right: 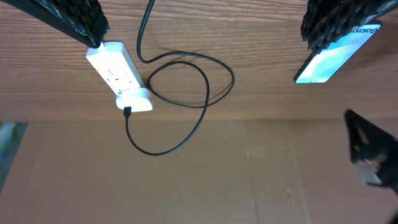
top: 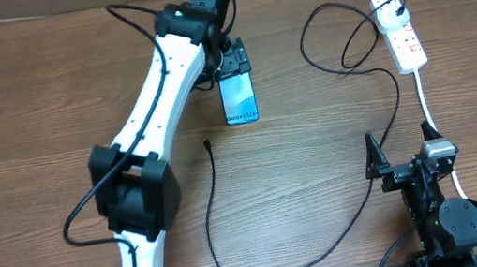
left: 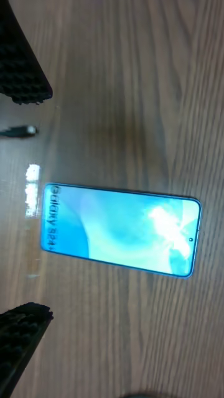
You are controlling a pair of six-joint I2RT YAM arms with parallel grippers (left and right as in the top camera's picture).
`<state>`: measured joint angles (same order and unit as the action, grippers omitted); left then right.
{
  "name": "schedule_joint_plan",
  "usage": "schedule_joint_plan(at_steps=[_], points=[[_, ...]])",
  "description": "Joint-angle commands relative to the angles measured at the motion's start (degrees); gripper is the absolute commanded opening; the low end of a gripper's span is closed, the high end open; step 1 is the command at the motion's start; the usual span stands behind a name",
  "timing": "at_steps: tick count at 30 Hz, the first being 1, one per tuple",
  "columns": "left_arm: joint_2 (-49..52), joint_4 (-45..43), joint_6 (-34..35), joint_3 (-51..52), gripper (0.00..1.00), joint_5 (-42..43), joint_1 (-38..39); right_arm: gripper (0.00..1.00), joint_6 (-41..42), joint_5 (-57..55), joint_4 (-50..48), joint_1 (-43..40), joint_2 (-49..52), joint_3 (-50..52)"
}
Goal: Plug charger to phone and switch on socket
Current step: 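Move the left gripper over the phone and lower onto it, then grasp the phone's long edges with the left gripper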
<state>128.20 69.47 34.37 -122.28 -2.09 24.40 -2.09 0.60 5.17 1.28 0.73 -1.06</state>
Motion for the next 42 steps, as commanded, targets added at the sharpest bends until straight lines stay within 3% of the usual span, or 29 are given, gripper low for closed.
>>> schedule_joint_plan(at_steps=[1, 14, 19, 23, 42], points=[[2.84, -1.77, -0.20, -1.20, 1.00, 0.48, 1.14, 1.00, 0.15, -0.52, -0.33, 0.37, -0.57, 0.59], [8.96, -6.10, -3.17, -1.16, 1.00, -2.29, 3.13, 1.00, 0.17, -0.52, -0.33, 0.37, -0.57, 0.59], [10.91, -6.88, -8.85, -1.16, 1.00, -2.73, 3.50, 1.00, 0.17, -0.52, -0.33, 0.37, -0.57, 0.59], [11.89, -6.62, -9.01, -1.16, 1.00, -3.82, 3.54, 1.00, 0.15, -0.52, -0.33, 0.37, -0.57, 0.59], [14.01, -7.98, 2.08, -0.55, 1.00, -3.76, 4.11, 1.00, 0.17, -0.52, -0.33, 0.37, -0.57, 0.59]])
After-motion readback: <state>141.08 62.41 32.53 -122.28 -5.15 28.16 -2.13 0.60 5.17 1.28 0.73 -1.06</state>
